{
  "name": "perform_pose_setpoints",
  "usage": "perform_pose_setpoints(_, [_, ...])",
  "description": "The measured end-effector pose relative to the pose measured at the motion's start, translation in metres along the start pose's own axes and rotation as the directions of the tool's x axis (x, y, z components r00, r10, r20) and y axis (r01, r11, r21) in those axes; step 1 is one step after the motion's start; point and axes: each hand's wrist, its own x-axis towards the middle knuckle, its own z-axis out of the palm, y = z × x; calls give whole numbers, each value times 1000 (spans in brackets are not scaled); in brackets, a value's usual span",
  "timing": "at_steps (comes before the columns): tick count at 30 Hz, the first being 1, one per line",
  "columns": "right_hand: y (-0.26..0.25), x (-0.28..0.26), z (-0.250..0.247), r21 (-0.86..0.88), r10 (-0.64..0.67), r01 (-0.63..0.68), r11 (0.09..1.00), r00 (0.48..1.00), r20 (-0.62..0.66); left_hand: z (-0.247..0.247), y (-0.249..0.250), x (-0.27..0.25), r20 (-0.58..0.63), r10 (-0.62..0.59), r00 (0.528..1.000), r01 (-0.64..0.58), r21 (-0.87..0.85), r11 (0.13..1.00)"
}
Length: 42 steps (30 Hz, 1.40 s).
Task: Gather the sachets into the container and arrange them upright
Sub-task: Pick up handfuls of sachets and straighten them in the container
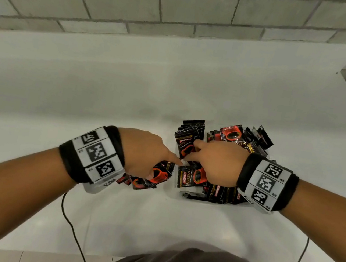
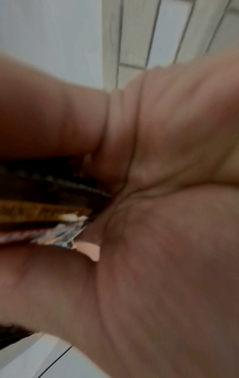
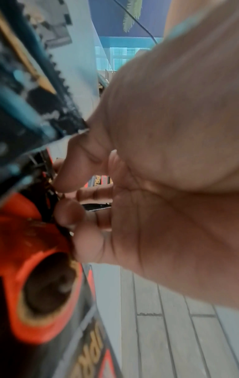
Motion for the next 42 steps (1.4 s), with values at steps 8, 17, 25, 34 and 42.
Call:
perform_pose_setpoints(8, [4, 2, 6, -51, 0, -1, 999, 1000, -26, 4, 2, 22, -13, -31, 999, 32, 67, 997])
perform_pose_setpoints(17, [14, 2, 6, 58, -36, 37, 998, 999, -7, 4, 3, 24, -45, -12, 999, 16, 86, 996])
perform_pose_setpoints(25, [9, 0, 8, -30, -36, 35, 999, 999, -22, 4, 3, 26, -47, -15, 999, 19, 89, 996])
perform_pose_setpoints(34, [31, -1, -6, 333, 185, -97, 938, 952, -244, 7, 3, 25, -60, -19, 998, 23, 78, 997])
perform_pose_setpoints(42, [28, 14, 4, 112, 132, -125, 986, 990, -54, 7, 3, 25, -41, -25, 999, 27, 65, 998])
